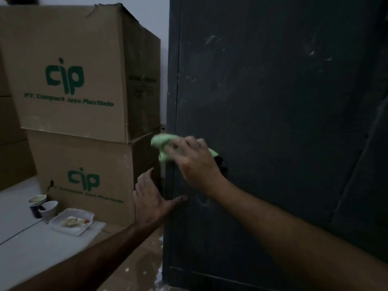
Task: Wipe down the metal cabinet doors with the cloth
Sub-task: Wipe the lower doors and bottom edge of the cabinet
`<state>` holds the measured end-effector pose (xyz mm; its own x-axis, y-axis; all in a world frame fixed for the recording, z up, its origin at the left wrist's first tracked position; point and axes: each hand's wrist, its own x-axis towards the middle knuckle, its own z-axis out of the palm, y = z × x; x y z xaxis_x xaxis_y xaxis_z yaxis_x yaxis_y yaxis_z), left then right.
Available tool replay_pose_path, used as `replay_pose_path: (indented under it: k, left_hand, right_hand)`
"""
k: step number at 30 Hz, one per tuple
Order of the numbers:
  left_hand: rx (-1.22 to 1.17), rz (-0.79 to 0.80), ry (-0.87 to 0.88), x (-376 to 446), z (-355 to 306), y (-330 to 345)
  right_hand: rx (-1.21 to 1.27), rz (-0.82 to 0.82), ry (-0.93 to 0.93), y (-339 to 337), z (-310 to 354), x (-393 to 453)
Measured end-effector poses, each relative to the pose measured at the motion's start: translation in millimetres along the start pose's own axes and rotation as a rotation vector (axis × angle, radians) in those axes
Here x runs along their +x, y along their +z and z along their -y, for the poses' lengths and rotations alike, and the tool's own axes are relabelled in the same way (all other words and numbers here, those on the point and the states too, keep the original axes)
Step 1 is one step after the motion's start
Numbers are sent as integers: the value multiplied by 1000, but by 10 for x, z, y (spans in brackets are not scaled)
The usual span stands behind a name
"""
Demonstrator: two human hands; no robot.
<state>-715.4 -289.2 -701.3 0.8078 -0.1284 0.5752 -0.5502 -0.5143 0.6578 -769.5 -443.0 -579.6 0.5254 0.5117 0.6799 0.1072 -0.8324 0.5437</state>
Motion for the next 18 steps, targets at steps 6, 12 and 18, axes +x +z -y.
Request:
replay_pose_path:
  k: [6,12,18]
  left_hand:
    - [242,91,569,140,71,-43]
    - [211,-163,773,459,42,-145]
    - [257,-47,956,489,-161,-235]
  right_hand:
    - [-55,282,-456,-82,-376,-1163]
    - [53,-51,154,146,-22,-968]
    - [18,481,-558,229,7,-1652]
